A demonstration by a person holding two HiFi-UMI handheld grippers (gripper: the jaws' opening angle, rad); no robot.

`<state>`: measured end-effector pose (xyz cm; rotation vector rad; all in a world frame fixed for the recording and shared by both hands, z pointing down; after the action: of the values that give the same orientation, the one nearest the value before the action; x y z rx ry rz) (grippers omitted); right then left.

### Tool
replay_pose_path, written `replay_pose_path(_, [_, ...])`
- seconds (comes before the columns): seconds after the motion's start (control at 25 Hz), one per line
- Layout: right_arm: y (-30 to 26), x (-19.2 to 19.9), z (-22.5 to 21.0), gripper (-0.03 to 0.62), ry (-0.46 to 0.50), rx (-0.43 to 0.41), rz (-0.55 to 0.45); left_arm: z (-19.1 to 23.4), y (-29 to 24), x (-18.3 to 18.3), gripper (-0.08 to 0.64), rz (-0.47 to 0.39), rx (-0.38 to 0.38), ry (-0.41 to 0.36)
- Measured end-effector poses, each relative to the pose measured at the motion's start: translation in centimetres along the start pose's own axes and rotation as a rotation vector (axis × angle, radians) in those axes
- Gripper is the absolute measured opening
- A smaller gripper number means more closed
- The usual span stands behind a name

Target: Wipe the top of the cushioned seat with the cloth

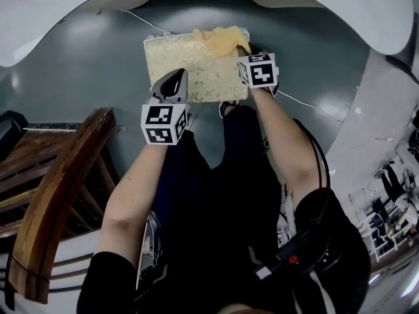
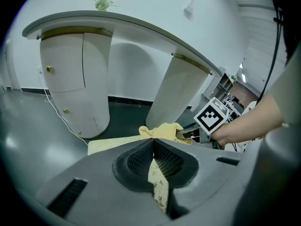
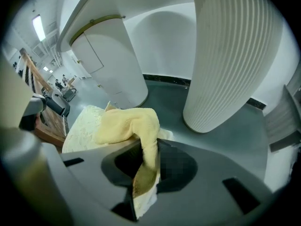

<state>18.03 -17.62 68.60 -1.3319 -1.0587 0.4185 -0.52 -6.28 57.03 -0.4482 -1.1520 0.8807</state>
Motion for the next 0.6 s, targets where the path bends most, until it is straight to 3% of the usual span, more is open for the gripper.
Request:
replay_pose_path(0.16, [0.9,1.3,-3.5,0.074,-0.045,0.095,0.049,-0.1,-0.1,-0.3,0.005,0.005,-0.004,-0.032])
replay_pose_path(0.24, [2.1,1.5,-4.4,0.074,-0.037,0.111,0.027,0.2,0.2,-0.5,0.005,0.0,-0.028,-0.047])
replay_pose_path(0.4, [6.0,0.3,-2.0,0.074,0.033,0.051,-0.061,1.0,1.4,-0.6,0.005,-0.003,-0.027,-0.046])
replay_pose_path(0.6, [10.7,-2.3,5.7,0.075,0.116,-0.065,-0.164,3.2,4.7,-0.5,0.005,-0.006,-0.02,-0.055])
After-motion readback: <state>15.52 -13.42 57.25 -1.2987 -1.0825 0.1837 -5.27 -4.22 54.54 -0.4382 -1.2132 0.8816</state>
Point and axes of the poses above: the fingertips, and each gripper's own axes: y backward along the fingers, z to its left, x out of its underside, the point moved 5 cm from there along y, backward along the fingers, and after that the axes turned 5 degrees about x, right-handed, at the moved point
